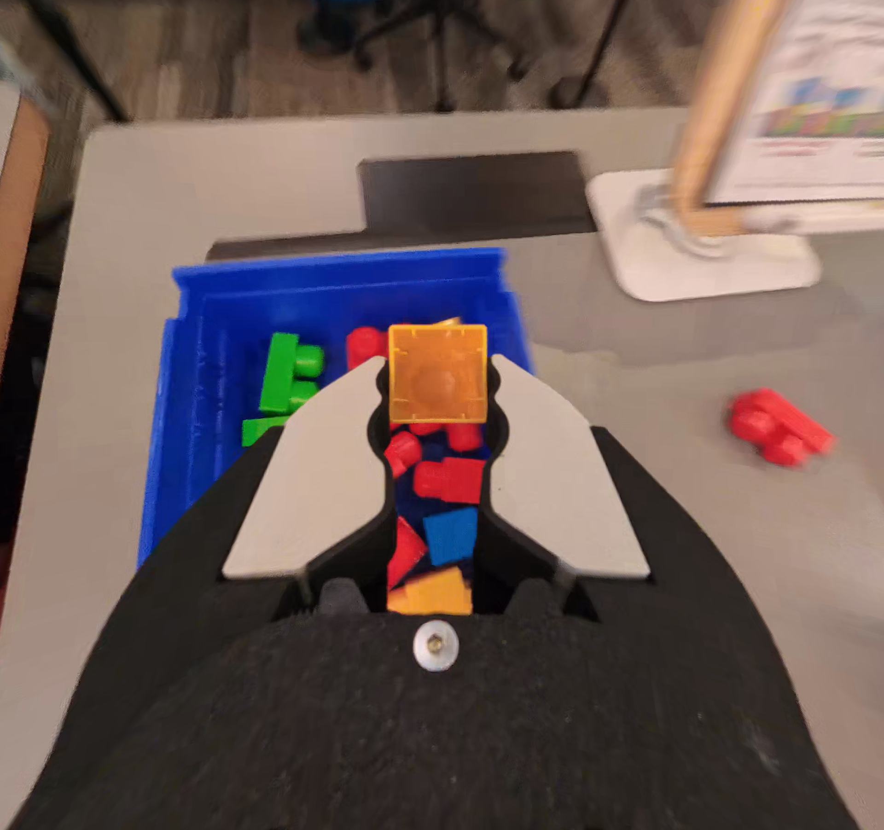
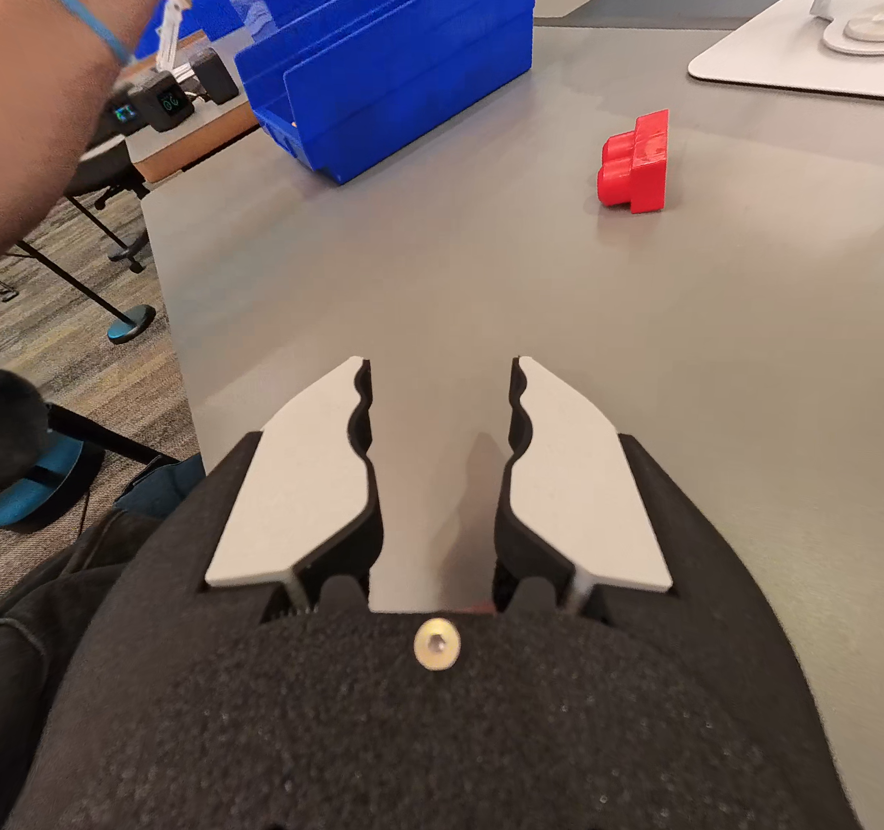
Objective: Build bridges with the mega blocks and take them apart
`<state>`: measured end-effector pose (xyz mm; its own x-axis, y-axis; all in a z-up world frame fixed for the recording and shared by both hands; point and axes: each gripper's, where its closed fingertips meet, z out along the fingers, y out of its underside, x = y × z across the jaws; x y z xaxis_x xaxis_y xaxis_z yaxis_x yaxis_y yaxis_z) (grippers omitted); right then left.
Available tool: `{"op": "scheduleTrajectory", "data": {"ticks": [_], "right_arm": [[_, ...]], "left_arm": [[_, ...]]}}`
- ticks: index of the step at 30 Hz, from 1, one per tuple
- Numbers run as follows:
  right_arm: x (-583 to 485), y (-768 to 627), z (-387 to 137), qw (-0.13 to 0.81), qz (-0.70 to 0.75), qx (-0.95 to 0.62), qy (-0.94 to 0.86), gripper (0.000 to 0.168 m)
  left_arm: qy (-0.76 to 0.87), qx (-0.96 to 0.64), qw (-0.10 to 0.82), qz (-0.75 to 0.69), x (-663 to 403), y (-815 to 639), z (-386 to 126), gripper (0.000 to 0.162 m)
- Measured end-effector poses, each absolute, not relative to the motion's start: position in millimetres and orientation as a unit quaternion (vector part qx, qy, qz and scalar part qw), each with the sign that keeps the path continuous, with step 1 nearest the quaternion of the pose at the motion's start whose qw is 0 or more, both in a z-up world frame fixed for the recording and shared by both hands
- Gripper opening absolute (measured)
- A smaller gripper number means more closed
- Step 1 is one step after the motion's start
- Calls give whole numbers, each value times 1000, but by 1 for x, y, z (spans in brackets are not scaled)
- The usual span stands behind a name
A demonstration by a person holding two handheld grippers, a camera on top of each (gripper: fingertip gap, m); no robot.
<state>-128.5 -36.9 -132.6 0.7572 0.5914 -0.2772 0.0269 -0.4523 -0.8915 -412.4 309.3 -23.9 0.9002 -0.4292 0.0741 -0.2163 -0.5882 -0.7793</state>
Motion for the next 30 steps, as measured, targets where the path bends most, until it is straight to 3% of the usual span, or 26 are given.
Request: {"op": "scheduleTrajectory", "data": {"ticks": [3, 6, 12, 16, 30], "right_arm": [[-125, -36, -132, 492, 279, -802, -194, 55], [-121, -36, -132, 496, 275, -802, -190, 55], [-121, -36, -133, 494, 273, -804, -190, 55], [-122, -36, -134, 491, 269, -806, -194, 55], [-120, -42, -134, 489, 272, -806, -194, 55]], "left_arm": [[266, -820, 470, -190, -381, 236, 25, 36], [323, -763, 500, -251, -347, 153, 32, 36], [334, -750, 419, -388, -272, 51, -75, 36], [323, -746, 398, -425, -220, 66, -98, 36], [403, -811, 320, -277, -186, 104, -174, 36]]}}
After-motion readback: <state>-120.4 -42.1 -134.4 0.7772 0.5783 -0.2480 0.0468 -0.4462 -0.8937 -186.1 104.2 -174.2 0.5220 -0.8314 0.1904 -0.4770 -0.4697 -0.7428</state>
